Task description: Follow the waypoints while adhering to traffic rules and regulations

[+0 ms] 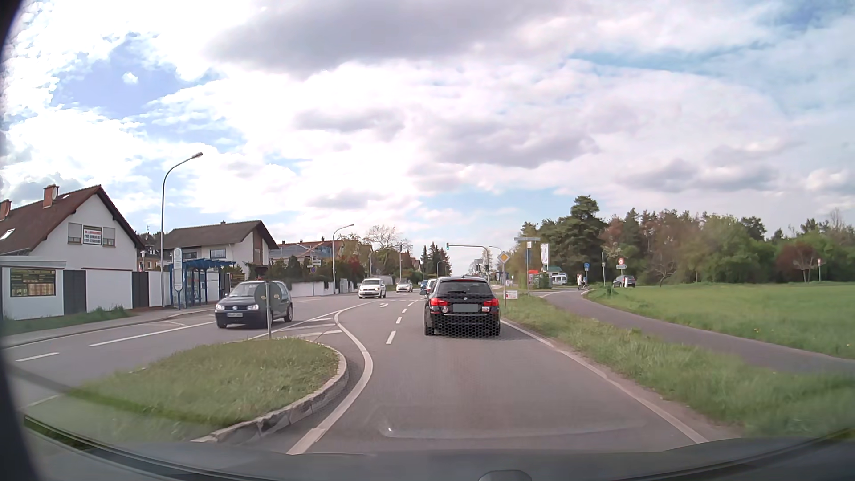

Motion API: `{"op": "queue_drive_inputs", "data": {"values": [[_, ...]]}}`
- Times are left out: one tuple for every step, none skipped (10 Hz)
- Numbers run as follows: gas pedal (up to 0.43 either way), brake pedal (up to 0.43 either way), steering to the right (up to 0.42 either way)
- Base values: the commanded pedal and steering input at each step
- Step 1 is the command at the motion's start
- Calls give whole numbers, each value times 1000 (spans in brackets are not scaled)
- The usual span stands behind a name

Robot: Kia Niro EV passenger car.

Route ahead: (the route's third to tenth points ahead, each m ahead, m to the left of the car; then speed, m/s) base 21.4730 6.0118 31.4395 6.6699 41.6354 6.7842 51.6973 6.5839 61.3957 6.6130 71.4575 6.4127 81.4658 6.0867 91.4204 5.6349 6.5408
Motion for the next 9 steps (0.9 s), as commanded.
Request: {"op": "queue_drive_inputs", "data": {"values": [[319,0,0],[299,0,-9],[299,0,-24],[287,0,-39],[287,0,-51],[287,0,-53],[287,0,-52],[280,0,-52],[280,0,-50]]}}
